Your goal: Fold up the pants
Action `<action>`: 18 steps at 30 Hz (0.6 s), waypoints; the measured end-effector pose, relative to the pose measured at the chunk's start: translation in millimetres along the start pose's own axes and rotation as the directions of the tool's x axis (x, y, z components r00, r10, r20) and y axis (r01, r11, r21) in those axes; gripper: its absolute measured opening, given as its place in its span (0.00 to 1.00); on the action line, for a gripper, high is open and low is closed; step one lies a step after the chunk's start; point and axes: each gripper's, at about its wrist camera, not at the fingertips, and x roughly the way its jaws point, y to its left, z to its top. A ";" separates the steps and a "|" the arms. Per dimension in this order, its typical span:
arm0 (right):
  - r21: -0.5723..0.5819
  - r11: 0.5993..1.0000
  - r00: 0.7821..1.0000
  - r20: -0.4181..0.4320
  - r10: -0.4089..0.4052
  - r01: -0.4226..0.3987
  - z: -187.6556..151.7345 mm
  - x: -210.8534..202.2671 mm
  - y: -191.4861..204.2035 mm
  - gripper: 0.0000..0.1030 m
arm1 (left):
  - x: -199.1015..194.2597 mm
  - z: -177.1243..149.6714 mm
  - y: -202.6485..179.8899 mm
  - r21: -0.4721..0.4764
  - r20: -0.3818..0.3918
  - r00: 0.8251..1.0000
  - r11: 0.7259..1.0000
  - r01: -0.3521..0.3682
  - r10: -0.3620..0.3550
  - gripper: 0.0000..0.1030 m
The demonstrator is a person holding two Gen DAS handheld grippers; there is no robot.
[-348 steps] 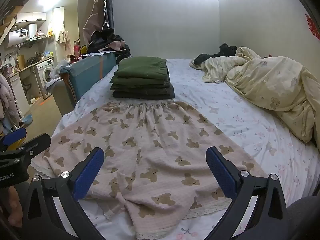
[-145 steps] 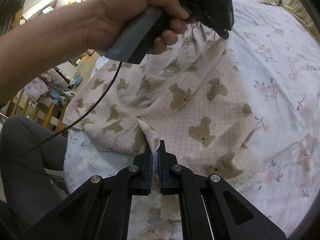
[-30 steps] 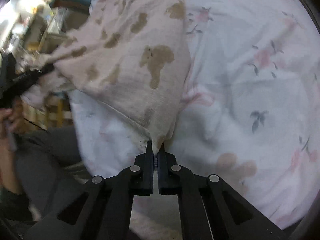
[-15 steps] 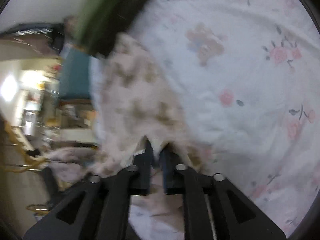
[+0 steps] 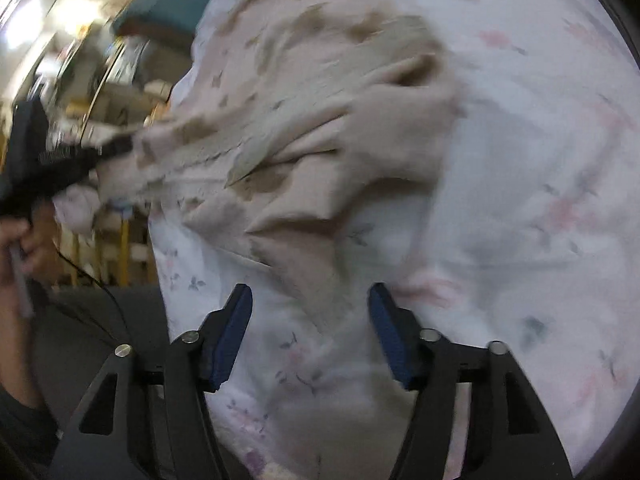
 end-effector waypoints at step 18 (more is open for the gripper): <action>0.376 0.925 0.973 -0.229 0.033 0.057 -52.8 -18.0 -69.7 0.06 | 10.7 -33.7 -5.6 0.153 -0.083 0.995 0.987 -0.047 0.060 0.00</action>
